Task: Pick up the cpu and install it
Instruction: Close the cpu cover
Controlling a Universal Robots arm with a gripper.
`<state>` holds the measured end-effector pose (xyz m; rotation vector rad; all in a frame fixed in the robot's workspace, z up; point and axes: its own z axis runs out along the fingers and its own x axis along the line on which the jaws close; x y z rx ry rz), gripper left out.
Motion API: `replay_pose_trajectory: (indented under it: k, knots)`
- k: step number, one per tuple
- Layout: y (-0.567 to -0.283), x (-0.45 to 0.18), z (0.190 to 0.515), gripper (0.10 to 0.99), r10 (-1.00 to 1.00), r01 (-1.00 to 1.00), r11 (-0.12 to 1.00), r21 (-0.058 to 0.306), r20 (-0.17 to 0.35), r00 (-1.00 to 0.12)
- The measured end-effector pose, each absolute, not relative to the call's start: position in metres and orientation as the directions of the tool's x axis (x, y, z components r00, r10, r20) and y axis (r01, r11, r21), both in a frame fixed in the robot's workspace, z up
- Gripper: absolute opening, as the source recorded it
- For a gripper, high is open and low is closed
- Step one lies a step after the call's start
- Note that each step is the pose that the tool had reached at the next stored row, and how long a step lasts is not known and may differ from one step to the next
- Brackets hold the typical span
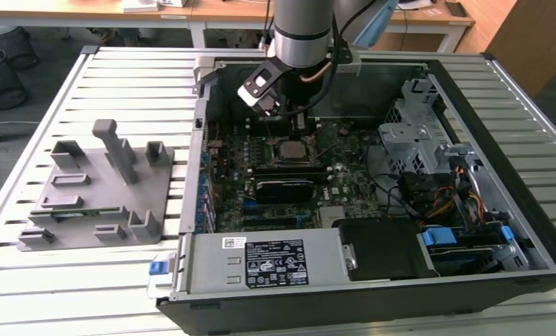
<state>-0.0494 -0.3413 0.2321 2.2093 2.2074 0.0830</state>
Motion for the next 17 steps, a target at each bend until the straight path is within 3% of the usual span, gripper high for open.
replay_pose_trajectory:
  k: [17]
  knots:
    - [-0.350,-0.049,0.255,0.106,1.000,0.999,-0.002,0.041,0.025,0.000]
